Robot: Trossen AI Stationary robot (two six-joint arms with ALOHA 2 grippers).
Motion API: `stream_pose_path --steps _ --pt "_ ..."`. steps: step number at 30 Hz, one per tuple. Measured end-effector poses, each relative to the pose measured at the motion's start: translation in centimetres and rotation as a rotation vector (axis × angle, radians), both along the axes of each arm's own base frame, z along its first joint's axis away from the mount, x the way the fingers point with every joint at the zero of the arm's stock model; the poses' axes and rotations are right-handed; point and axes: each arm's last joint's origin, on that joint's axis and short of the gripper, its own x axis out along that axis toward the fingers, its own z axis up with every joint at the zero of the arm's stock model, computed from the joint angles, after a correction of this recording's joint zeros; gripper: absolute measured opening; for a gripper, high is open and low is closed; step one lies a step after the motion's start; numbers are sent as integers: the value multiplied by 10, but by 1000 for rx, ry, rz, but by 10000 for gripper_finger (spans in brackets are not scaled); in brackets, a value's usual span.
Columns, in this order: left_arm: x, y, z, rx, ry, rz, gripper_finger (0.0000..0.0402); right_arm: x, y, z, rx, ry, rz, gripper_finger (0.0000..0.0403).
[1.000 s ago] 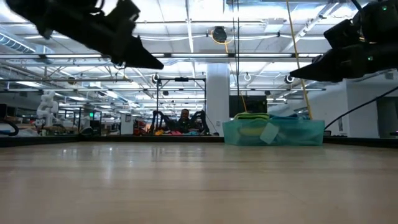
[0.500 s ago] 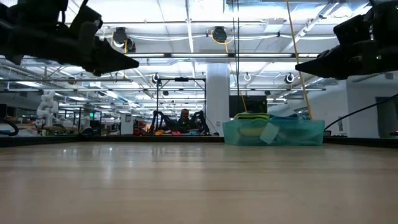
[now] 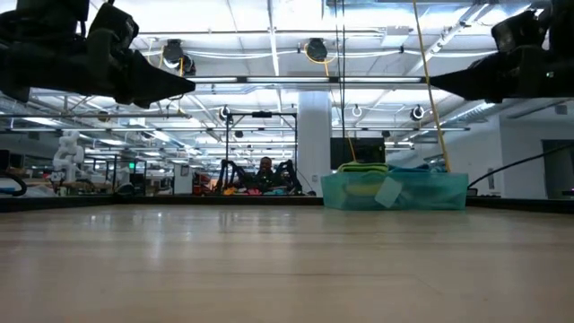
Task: Fold microfiber towels
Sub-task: Return to Home Position
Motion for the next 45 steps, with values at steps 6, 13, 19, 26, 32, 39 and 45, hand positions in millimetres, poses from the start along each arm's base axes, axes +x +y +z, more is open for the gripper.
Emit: stream_pose_path --steps 6,13,19,26,32,39,45 --pt "0 0 0 0 1 -2 13 -1 3 2 13 -32 3 0" --pt "0 0 0 -1 1 -2 5 0 8 4 3 -50 -14 0" --pt "0 0 0 -5 0 -2 12 0 12 5 -11 -55 4 0" --pt "0 -2 -1 -42 -1 -56 10 2 21 -10 36 96 218 0" --pt "0 -2 -2 -44 13 -61 9 1 24 -11 80 97 234 0" --pt "0 -2 -4 -25 34 -61 13 2 29 -12 73 114 266 0" --pt "0 -2 -3 -12 30 -77 5 2 30 -13 75 123 274 0"
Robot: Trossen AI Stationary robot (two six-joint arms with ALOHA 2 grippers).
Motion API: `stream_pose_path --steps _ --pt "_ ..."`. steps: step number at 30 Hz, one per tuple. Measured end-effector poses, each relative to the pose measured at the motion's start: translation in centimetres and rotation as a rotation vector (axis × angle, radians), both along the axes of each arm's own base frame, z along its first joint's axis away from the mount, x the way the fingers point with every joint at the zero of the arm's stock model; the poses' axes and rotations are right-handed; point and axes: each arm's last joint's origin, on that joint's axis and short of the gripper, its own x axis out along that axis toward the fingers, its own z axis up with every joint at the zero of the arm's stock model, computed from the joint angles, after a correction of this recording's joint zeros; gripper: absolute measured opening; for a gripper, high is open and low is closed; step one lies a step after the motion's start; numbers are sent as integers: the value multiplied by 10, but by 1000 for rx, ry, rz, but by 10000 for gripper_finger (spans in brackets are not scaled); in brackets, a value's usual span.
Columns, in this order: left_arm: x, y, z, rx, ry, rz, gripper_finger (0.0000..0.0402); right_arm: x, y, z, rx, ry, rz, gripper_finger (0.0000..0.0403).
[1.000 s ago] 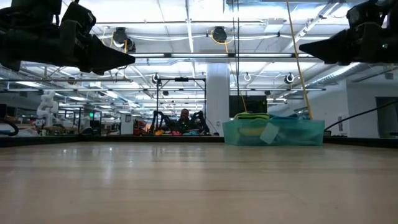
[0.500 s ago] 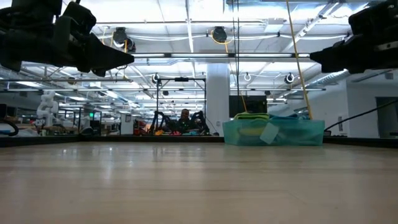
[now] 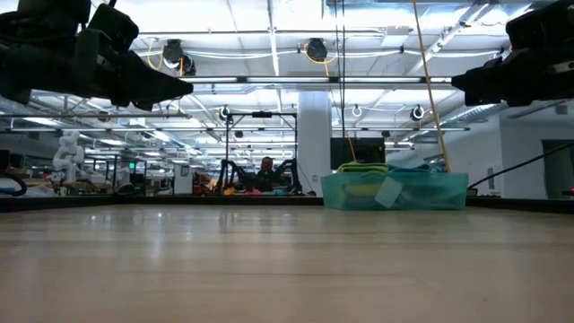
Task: Fold microfiber towels
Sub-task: Return to Home Position
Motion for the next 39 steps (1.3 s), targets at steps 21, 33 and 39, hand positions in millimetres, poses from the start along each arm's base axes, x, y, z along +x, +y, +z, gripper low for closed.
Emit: stream_pose_path --steps 21,33,39 --pt "-22 -2 -16 -42 -3 -100 3 2 0 -2 -5 27 2 0" --pt "-50 -6 0 -77 -40 -221 7 3 0 -2 -5 29 2 0" --pt "-66 -4 5 5 -84 -229 3 3 0 -2 -5 29 2 0"
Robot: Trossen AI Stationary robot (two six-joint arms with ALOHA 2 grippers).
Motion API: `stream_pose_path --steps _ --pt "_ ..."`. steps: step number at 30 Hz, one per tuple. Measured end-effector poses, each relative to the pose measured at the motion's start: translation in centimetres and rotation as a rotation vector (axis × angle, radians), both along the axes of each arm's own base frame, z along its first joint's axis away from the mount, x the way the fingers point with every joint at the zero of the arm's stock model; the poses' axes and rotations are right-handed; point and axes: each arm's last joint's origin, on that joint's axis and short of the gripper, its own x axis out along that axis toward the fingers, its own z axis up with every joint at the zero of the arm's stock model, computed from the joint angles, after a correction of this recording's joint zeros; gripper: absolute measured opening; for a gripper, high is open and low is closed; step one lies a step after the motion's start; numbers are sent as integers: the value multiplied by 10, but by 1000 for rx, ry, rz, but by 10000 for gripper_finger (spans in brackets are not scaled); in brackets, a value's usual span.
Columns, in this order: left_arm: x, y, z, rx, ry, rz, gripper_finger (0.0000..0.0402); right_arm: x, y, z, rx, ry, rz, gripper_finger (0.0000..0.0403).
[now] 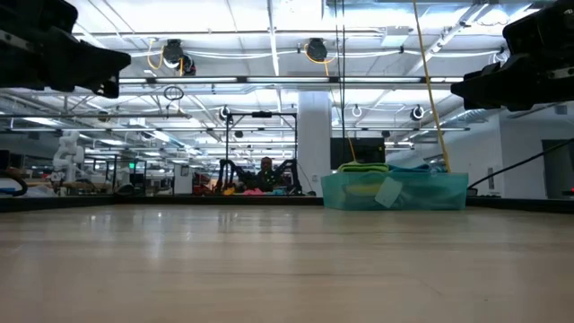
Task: Fold microfiber towels
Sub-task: Return to Home Position
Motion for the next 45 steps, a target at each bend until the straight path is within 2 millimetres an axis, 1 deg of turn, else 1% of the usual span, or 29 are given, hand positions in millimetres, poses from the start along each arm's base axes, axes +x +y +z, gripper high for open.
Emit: stream_pose_path --steps 7,12,15,19,28,37,45 --pt "-14 8 0 40 -33 57 7 0 0 0 0 0 0 0" --pt "-14 12 -3 48 3 84 5 0 0 0 0 0 0 0" --pt "-14 14 -3 39 6 106 8 0 0 0 0 1 0 0" --pt "-14 16 -3 51 8 126 3 0 0 0 0 0 0 0" --pt "-14 18 -4 52 11 142 18 0 0 0 0 0 0 0" --pt "-14 18 -3 47 7 142 3 0 0 0 0 0 0 0" --pt "-13 18 -3 18 0 142 32 0 0 0 0 0 0 0"
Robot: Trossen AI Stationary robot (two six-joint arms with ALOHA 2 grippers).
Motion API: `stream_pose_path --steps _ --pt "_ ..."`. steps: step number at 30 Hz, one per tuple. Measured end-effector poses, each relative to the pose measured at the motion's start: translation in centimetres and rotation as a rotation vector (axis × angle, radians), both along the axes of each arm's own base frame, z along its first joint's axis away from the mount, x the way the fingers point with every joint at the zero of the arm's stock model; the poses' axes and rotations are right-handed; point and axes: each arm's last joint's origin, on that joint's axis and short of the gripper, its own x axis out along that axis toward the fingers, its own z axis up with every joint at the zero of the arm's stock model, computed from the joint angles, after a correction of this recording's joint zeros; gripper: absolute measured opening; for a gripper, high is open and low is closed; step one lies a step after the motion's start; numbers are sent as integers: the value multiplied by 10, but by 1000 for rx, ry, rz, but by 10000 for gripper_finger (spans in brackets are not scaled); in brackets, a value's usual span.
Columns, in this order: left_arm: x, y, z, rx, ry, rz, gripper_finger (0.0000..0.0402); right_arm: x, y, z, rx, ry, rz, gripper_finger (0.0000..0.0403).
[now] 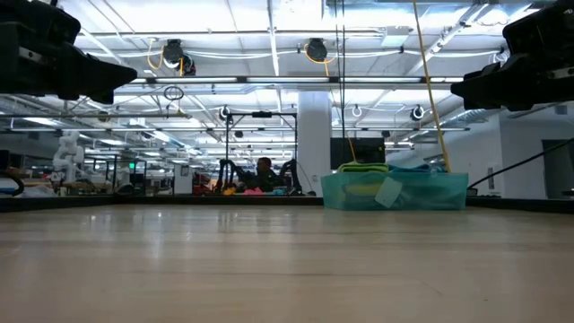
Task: Fold microfiber towels
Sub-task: Return to Home Position
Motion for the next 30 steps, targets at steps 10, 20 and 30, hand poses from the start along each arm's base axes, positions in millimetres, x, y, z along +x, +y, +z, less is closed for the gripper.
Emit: stream_pose_path --steps 10,20,30 --pt "0 0 0 -1 -4 0 40 0 0 0 0 0 0 0" --pt "0 0 0 -1 -5 0 42 0 0 0 0 0 0 0" --pt "0 0 0 -1 -5 0 42 0 0 0 0 0 0 0"
